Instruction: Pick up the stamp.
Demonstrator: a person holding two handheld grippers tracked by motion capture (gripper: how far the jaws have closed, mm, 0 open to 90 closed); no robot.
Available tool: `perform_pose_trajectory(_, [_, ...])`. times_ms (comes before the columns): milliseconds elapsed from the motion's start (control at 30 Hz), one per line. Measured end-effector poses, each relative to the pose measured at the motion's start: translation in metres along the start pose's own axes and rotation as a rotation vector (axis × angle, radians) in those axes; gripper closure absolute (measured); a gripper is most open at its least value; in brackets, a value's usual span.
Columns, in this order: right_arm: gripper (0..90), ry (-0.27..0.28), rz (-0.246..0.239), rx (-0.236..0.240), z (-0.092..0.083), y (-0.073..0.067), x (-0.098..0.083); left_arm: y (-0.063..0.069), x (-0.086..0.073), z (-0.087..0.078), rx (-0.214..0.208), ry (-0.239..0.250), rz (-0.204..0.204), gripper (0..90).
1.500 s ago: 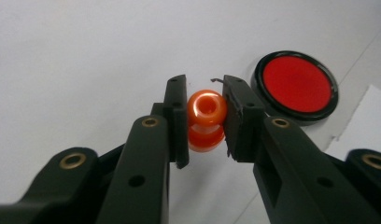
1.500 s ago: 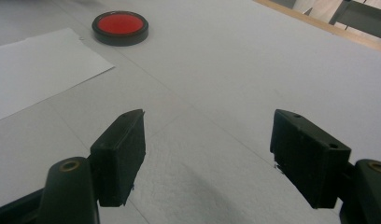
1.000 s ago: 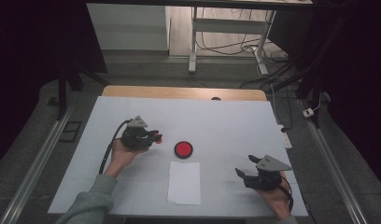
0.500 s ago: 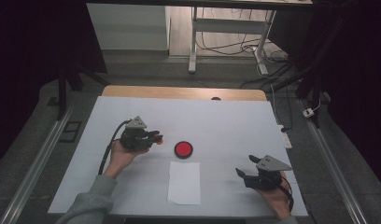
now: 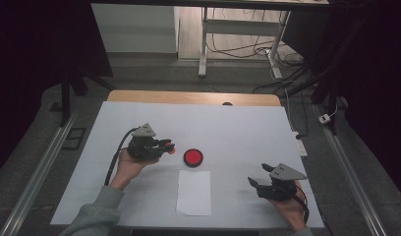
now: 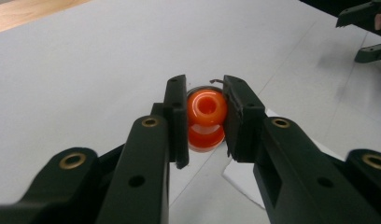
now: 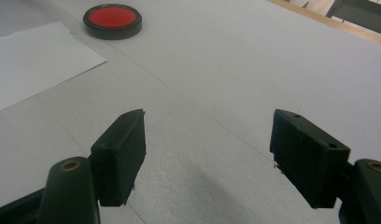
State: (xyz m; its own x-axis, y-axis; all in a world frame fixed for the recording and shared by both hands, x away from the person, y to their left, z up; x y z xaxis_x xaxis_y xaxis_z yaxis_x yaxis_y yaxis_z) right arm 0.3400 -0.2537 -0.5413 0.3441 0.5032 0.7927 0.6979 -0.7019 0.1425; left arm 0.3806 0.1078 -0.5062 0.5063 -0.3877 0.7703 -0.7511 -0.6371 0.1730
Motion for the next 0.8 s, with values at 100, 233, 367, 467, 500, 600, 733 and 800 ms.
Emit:
perform_pose_trajectory(100, [26.3, -0.002, -0.004, -0.003, -0.001, 0.000, 0.000, 0.004, 0.002, -0.001, -0.018, 0.011, -0.002, 72.5])
perform_pose_trajectory(233, [26.3, 0.004, -0.002, -0.004, -0.001, 0.001, 0.000, 0.010, 0.006, -0.002, -0.033, 0.018, 0.010, 72.5])
perform_pose_trajectory(367, [26.4, 0.019, 0.010, 0.002, -0.001, 0.002, 0.003, 0.016, 0.010, -0.004, -0.058, 0.033, 0.015, 72.5])
perform_pose_trajectory(467, [26.4, 0.032, 0.028, 0.008, 0.000, 0.003, 0.007, 0.023, 0.010, -0.005, -0.077, 0.035, 0.020, 72.5])
perform_pose_trajectory(500, [26.4, 0.031, 0.031, 0.007, 0.000, 0.003, 0.008, 0.026, 0.010, -0.005, -0.089, 0.034, 0.020, 72.5])
perform_pose_trajectory(600, [26.5, 0.045, 0.035, 0.007, -0.001, 0.004, 0.013, 0.034, 0.010, -0.005, -0.095, 0.025, 0.044, 72.5])
perform_pose_trajectory(733, [26.6, 0.053, 0.037, 0.011, 0.002, 0.005, 0.017, 0.044, 0.012, -0.010, -0.121, 0.042, 0.051, 72.5])
perform_pose_trajectory(800, [26.7, 0.047, 0.030, 0.010, 0.003, 0.004, 0.017, 0.048, 0.015, -0.013, -0.134, 0.053, 0.053, 72.5])
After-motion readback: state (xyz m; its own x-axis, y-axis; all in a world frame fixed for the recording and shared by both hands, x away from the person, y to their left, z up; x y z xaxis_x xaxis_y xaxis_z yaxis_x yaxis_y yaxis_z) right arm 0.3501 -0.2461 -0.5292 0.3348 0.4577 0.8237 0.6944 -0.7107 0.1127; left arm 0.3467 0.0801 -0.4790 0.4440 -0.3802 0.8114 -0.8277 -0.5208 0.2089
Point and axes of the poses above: each handheld gripper's, and its own axes: z roughly forward along the jaws, x roughly out of its top, y roughly to its right, the point moved 7 cm from there along z, roughly forward along the jaws, and after that the axes turned 5 degrees about -y, right-handed, at the moved point
